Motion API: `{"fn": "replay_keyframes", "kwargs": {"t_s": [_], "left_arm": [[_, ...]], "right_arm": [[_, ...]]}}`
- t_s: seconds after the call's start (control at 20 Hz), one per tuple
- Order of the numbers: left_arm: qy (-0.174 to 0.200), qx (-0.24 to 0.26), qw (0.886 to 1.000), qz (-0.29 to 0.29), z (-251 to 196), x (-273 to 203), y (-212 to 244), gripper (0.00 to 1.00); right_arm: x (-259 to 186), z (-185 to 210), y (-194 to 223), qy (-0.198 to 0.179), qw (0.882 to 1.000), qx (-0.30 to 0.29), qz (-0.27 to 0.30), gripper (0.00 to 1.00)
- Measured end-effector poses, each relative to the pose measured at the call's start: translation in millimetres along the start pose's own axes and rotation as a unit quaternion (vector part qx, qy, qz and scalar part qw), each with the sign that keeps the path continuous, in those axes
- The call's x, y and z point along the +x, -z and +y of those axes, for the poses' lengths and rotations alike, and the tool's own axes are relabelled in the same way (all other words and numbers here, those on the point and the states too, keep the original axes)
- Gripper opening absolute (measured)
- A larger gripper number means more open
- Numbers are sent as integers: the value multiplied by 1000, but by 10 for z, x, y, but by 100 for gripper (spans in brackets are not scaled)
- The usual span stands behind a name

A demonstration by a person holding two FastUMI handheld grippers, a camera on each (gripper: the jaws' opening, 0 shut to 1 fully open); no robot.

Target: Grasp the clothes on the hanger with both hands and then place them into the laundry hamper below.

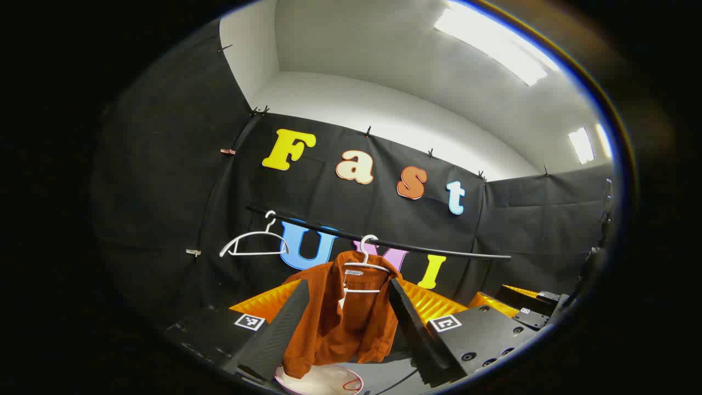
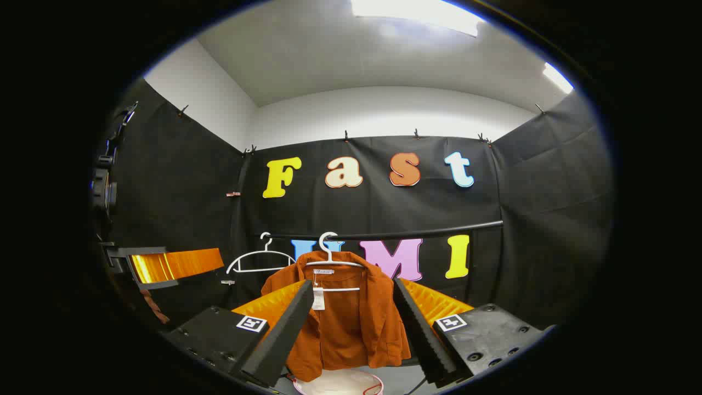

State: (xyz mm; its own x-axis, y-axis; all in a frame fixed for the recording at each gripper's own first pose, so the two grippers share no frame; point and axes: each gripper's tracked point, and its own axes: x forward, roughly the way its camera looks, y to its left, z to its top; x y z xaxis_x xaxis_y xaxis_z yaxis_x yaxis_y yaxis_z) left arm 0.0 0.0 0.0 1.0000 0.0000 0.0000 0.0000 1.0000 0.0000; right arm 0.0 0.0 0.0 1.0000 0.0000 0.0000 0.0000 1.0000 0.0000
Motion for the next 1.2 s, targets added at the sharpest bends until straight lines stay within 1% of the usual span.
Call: {"fn": "replay_keyframes", "kwargs": {"t_s": [0.2,0.3,0.75,1.2], "left_arm": [[2,8,1000,12,3,6,60,93],[0,12,1000,9,-1,7,51,91],[12,9,1000,0,-59,67,31,91],[25,11,1000,13,-31,70,95,91]], "right_arm": [[50,-15,-19,-1,1000,4,-1,95],[66,-22,-33,-1,1000,3,-4,95],[127,-26,5,1,1000,2,-1,96],[96,28,-30,7,1000,2,-2,95]]}}
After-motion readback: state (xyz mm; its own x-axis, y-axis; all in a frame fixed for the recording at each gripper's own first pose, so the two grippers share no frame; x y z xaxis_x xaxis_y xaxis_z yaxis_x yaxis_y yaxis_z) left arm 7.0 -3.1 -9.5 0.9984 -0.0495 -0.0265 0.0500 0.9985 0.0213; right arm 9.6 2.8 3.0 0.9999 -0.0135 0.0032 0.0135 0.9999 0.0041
